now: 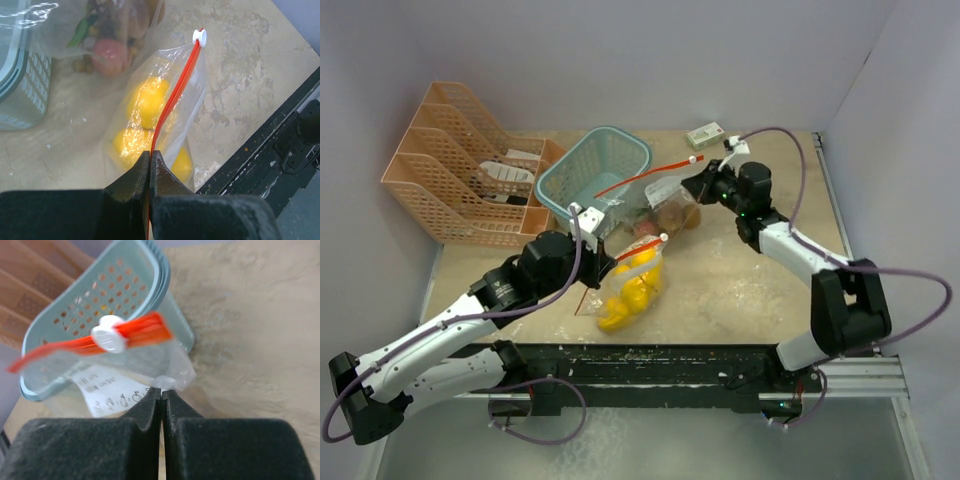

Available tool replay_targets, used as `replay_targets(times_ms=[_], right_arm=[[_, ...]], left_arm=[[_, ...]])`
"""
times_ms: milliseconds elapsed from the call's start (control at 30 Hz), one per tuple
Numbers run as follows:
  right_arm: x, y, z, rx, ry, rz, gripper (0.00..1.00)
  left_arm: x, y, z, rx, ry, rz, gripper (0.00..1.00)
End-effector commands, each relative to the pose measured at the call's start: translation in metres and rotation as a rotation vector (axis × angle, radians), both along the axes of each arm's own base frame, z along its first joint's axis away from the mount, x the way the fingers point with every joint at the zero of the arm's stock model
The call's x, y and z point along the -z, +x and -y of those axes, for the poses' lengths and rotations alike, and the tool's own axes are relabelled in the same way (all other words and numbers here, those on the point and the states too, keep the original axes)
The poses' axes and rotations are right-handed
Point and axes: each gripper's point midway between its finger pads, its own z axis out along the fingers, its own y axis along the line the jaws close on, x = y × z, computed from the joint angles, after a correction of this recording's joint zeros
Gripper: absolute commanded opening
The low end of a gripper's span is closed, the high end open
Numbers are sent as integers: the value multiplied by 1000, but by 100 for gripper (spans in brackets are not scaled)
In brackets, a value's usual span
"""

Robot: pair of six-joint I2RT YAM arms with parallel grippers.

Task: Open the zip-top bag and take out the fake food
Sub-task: Move the zipper food storage bag to the center of the board.

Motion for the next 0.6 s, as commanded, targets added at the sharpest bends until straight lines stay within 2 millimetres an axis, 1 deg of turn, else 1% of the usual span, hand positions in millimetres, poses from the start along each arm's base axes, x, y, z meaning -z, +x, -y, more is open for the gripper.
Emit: replay_targets(times_ms=[0, 67, 100, 133, 167, 200, 233, 300, 333, 367, 433, 500, 567], right_arm=[[-73, 13, 72, 247, -14, 138, 0], [-88, 10, 116, 365, 13, 131, 0], [-90, 7, 139, 437, 4, 114, 0], [-100, 1, 157, 502, 0, 129, 0], [-106, -4, 172, 553, -14, 138, 0], [-109, -9, 182, 584, -24, 144, 2], [-111, -12, 187, 602, -35, 147, 12], [-107, -15, 187, 596, -51, 130, 40], [-103, -15, 185, 581, -51, 119, 50], [-99, -15, 181, 560, -48, 109, 58], [-88, -16, 177, 538, -50, 87, 68], [-87, -16, 179, 548, -48, 103, 75], [-84, -20, 169, 507, -18, 102, 79]], left_arm=[[-15, 4, -1, -37, -53, 31, 0], [-16, 6, 0, -43, -59, 34, 0], [-16, 6, 1, -42, -61, 34, 0], [-17, 7, 2, -42, -64, 35, 0], [-16, 8, 3, -42, -62, 34, 0], [-18, 10, 5, -42, -66, 37, 0], [-18, 11, 7, -40, -66, 38, 0], [-20, 14, 12, -34, -67, 40, 0], [-21, 15, 15, -28, -69, 40, 0], [-23, 16, 18, -21, -72, 41, 0], [-25, 17, 22, -9, -79, 36, 0], [-25, 16, 24, -4, -85, 30, 0], [-24, 14, 22, -11, -89, 28, 0]])
